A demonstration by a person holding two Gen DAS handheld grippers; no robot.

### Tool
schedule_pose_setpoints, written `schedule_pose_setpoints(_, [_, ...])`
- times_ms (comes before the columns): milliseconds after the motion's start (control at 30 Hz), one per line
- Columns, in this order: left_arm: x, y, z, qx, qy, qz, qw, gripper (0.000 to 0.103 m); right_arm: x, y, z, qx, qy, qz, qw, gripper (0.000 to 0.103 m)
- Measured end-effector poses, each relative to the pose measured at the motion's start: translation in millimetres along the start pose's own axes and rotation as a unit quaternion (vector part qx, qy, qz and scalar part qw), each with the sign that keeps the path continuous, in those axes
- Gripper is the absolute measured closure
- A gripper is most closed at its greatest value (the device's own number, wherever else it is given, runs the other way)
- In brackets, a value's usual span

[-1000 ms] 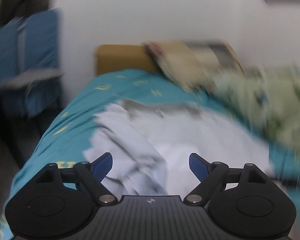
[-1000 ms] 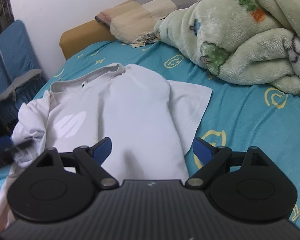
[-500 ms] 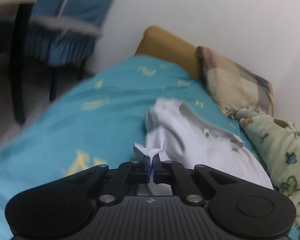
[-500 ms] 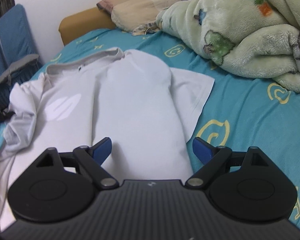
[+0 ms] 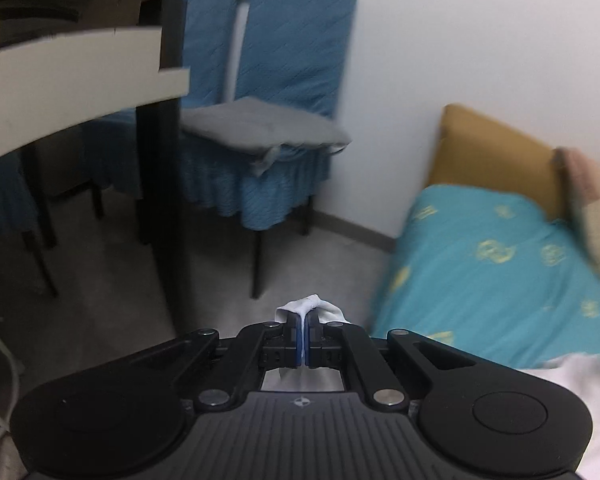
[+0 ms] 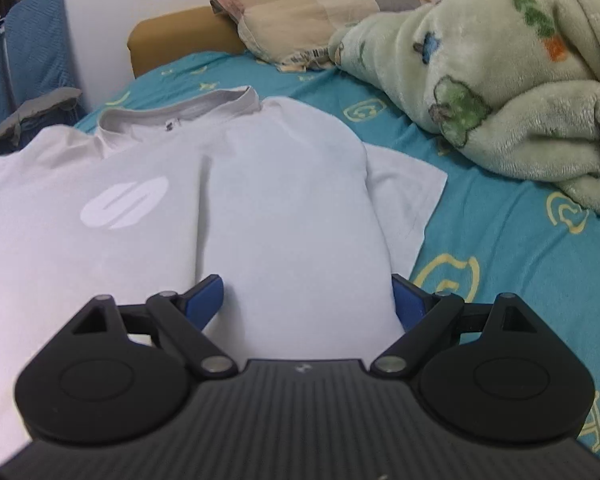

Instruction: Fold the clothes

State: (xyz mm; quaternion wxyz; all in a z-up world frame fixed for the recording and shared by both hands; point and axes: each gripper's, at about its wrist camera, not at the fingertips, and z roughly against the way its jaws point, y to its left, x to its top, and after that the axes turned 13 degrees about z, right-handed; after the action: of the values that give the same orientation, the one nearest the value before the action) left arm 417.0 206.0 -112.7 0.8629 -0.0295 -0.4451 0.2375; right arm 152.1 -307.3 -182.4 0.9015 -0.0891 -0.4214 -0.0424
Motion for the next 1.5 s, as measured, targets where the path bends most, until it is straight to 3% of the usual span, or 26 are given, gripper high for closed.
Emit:
schedule_pose_setpoints(100, [-14,6,-23,0.002,0.025,0.013,0.9996,0.100,2,5,-5,-0.006,-0.007,0.009,1.000,0.013])
schedule_pose_setpoints(167, [-25,8,-20,-0.007,0.039,0.022,0.9990,0.092,0,7,-10,-0.005,-0.007,0.010,1.000,0.012])
schedule_pose_setpoints(233, [-36,10,-11,-0.010,0.063,0.027,0.9976,0.062,-1,8,-13,-0.002,-0.007,0.010,1.000,0.012])
schedule_pose_setpoints(267, [-42,11,-7,-0.012,0.075,0.029,0.9967,0.059,0,8,-14,-0.001,-0.009,0.009,1.000,0.012])
schedule_pose_setpoints(433, [-68,22,73,-0.028,0.132,0.016,0.9907,0.050,0,7,-14,0.004,-0.014,0.002,1.000,0.012])
schedule_pose_setpoints(567, [-100,38,154,-0.020,0.201,0.010,0.9794,0.050,0,4,9,0.017,-0.024,0.002,1.000,0.014])
schedule_pose_setpoints(700, [-131,55,224,-0.004,0.280,0.011,0.9598,0.049,0,1,34,0.029,-0.036,0.004,0.999,0.014])
schedule_pose_setpoints(833, [-165,64,272,0.004,0.340,0.004,0.9405,0.050,-4,-13,70,0.031,-0.051,-0.001,0.998,0.014])
schedule_pose_setpoints(933, [-192,54,295,0.017,0.379,-0.032,0.9247,0.056,-9,-26,98,0.012,-0.048,-0.006,0.999,0.014])
schedule_pose_setpoints(1100, [-229,34,336,0.054,0.412,-0.125,0.9009,0.057,-16,-45,143,-0.017,-0.049,-0.018,0.998,0.014])
schedule_pose_setpoints(1300, [-263,18,365,0.065,0.428,-0.153,0.8884,0.056,-22,-57,170,-0.023,-0.054,-0.058,0.997,0.014])
schedule_pose_setpoints(1400, [-274,14,370,0.069,0.419,-0.180,0.8874,0.053,-23,-52,170,-0.028,-0.050,-0.050,0.997,0.014])
schedule_pose_setpoints(1467, [-274,9,378,0.073,0.415,-0.199,0.8845,0.061,-23,-50,169,-0.028,-0.047,-0.045,0.998,0.014])
schedule_pose_setpoints(1500, [-274,7,384,0.078,0.418,-0.209,0.8806,0.079,-23,-49,169,-0.027,-0.046,-0.044,0.998,0.014])
